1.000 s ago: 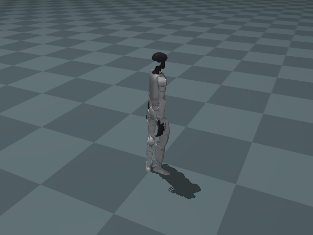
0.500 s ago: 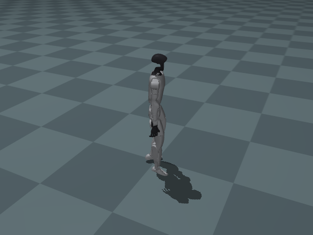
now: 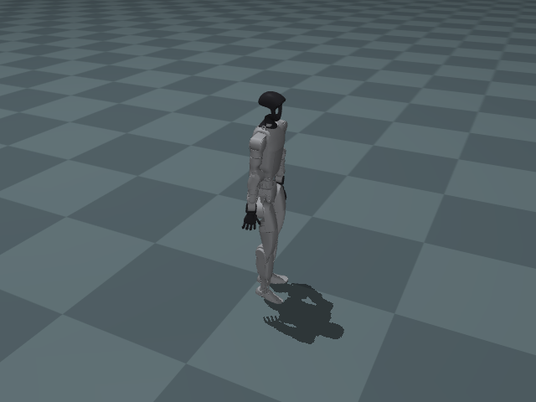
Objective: Upper body actions
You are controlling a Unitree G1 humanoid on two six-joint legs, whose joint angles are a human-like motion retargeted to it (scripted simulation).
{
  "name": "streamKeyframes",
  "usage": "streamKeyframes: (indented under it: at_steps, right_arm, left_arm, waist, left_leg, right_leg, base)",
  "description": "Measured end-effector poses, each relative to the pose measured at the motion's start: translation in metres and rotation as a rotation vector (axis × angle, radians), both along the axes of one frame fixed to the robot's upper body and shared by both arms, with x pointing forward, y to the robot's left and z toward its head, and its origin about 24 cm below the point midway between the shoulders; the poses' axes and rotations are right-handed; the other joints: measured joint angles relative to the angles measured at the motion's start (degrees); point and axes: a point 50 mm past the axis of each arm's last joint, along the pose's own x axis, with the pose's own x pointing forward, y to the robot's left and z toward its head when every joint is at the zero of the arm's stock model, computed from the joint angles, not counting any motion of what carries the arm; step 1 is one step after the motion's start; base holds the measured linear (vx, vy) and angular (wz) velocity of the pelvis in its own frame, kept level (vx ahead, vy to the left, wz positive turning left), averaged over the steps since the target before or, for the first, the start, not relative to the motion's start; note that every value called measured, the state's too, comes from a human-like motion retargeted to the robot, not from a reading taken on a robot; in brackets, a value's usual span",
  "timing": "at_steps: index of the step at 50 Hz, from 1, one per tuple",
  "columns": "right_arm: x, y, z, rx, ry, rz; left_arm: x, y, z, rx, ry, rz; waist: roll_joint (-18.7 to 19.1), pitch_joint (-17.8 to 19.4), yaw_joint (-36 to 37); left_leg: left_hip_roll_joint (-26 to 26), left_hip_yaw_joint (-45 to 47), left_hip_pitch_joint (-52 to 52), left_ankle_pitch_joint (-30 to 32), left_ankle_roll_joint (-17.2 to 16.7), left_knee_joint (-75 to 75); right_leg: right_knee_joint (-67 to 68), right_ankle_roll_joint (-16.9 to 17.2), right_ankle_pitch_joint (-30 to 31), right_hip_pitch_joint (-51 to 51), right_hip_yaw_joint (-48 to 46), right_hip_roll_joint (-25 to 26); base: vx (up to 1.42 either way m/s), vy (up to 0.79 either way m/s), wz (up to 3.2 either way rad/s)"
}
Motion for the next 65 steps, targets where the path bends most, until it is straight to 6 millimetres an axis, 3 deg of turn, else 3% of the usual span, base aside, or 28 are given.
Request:
streamKeyframes:
  at_steps: [10,18,20,22,26,30,34,38,40,46,50,53,55,58,60,65]
  right_arm:
    - [0.019,0.004,0.000,0.034,-0.060,-0.022]
    - [0.024,0.000,0.000,0.042,-0.094,-0.054]
    - [0.023,-0.001,0.000,0.034,-0.088,-0.045]
    - [0.022,-0.003,0.001,0.024,-0.082,-0.040]
    - [0.023,-0.008,0.001,0.006,-0.094,-0.070]
    - [0.020,-0.012,0.002,-0.008,-0.084,-0.091]
    - [0.009,-0.019,0.003,-0.026,-0.049,-0.088]
    - [0.009,-0.025,0.003,-0.056,-0.054,-0.039]
    - [0.008,-0.028,0.004,-0.074,-0.064,-0.043]
    - [-0.014,-0.035,0.006,-0.091,-0.014,-0.112]
    - [-0.035,-0.039,0.008,-0.123,0.038,-0.124]
    - [-0.042,-0.039,0.009,-0.134,0.051,-0.121]
    - [-0.042,-0.039,0.009,-0.138,0.048,-0.124]
    - [-0.040,-0.042,0.009,-0.144,0.033,-0.137]
    - [-0.032,-0.044,0.009,-0.143,0.006,-0.151]
    - [0.005,-0.042,0.007,-0.102,-0.098,-0.127]
  left_arm:
    - [-0.007,0.002,0.000,-0.022,-0.003,-0.015]
    - [-0.009,0.004,0.001,-0.024,0.002,-0.020]
    - [-0.010,0.005,0.001,-0.022,0.000,-0.013]
    - [-0.011,0.006,0.001,-0.021,-0.001,0.000]
    - [-0.006,0.008,0.001,-0.017,-0.003,0.027]
    - [0.010,0.013,0.002,-0.008,-0.049,0.038]
    - [0.015,0.013,0.002,0.025,-0.104,0.038]
    - [0.013,0.009,0.001,0.030,-0.110,0.072]
    - [0.011,0.006,0.001,0.020,-0.098,0.072]
    - [0.012,0.005,0.001,0.025,-0.086,0.047]
    - [0.009,0.004,0.001,0.023,-0.076,0.062]
    - [0.002,0.007,0.001,0.036,-0.063,0.113]
    - [-0.004,0.008,0.001,0.047,-0.044,0.162]
    - [-0.020,0.002,0.001,0.055,0.010,0.254]
    - [-0.026,-0.002,0.001,0.053,0.041,0.322]
    - [-0.022,-0.008,0.001,0.037,0.030,0.437]
  waist:
    - [-0.4,-0.7,0.9]
    - [0.4,0.2,1.1]
    - [0.9,0.8,-0.4]
    - [1.2,1.3,-1.6]
    - [2.2,3.0,-4.5]
    - [1.7,4.8,-3.0]
    - [1.1,5.1,3.1]
    - [0.2,4.4,3.2]
    - [0.2,3.8,1.8]
    - [0.7,2.4,0.4]
    - [0.4,-0.4,1.0]
    - [-0.7,-2.0,0.7]
    - [-0.8,-2.8,0.9]
    - [-0.6,-4.4,1.9]
    - [-0.8,-4.7,2.0]
    - [-2.8,-1.3,10.6]
  left_leg:
    - [-0.1,-0.9,-0.3,-0.7,-0.9,1.1]
    - [0.5,-10.3,-5.2,-0.5,-2.9,6.7]
    - [0.4,-13.9,-6.1,0.7,-3.7,7.3]
    - [0.4,-16.4,-7.2,2.0,-5.0,7.5]
    - [-0.2,-23.0,-9.6,4.0,-7.5,7.8]
    - [-2.1,-26.6,-11.0,5.0,-8.7,7.0]
    - [-2.0,-24.9,-12.1,2.1,-7.7,5.3]
    - [-0.2,-13.0,-14.2,-4.2,-3.2,4.0]
    - [1.2,-4.5,-14.9,-7.8,-2.8,3.2]
    - [6.6,33.2,-10.3,-11.6,-10.9,2.8]
    - [6.5,50.7,-5.6,-9.6,-11.6,4.2]
    - [5.4,53.0,-3.4,-8.4,-10.7,6.1]
    - [5.3,51.6,-2.0,-7.2,-13.5,6.2]
    - [4.0,56.8,-0.8,-1.8,-15.7,3.3]
    - [2.7,48.7,-3.9,-2.1,-13.9,3.4]
    - [1.2,45.8,-3.0,-3.0,-13.8,2.0]
  right_leg:
    - [0.2,0.6,-0.4,0.4,0.0,0.0]
    - [7.0,1.7,-5.3,-0.2,0.1,0.1]
    - [8.7,1.2,-4.5,-0.6,4.4,1.0]
    - [10.1,1.9,-3.2,-1.7,14.6,2.9]
    - [9.4,5.6,-2.6,-1.6,27.4,4.5]
    - [6.1,2.4,-3.1,0.6,13.4,1.6]
    - [4.9,2.2,-2.8,1.6,7.7,0.0]
    - [2.8,2.3,-3.0,2.7,-1.8,-2.6]
    - [1.5,2.5,-3.4,3.7,-7.8,-3.4]
    - [-0.6,4.0,-6.4,7.1,-24.6,-3.1]
    - [-1.4,6.1,-8.5,8.5,-34.5,-2.7]
    - [-1.8,7.9,-9.7,9.2,-40.1,-2.7]
    - [-1.7,9.0,-10.2,9.7,-43.6,-2.1]
    - [-2.0,10.3,-10.5,10.3,-47.9,-1.3]
    - [-2.3,11.1,-10.3,10.6,-50.4,-1.2]
    - [-2.1,11.7,-9.7,12.6,-51.6,-1.2]
  base:
    - [0.05,0.02,0.02]
    - [0.02,-0.02,0.89]
    - [0.01,-0.10,1.91]
    - [-0.04,-0.11,1.97]
    - [-0.11,-0.15,2.36]
    - [-0.15,-0.13,1.79]
    - [-0.02,-0.10,1.41]
    - [-0.08,0.03,2.31]
    - [-0.12,0.05,2.89]
    - [-0.05,0.13,3.19]
    - [0.08,0.08,3.30]
    - [0.13,0.14,2.96]
    - [0.15,0.18,2.32]
    - [0.21,0.19,1.85]
    - [0.16,0.14,1.57]
    - [0.08,0.11,0.05]
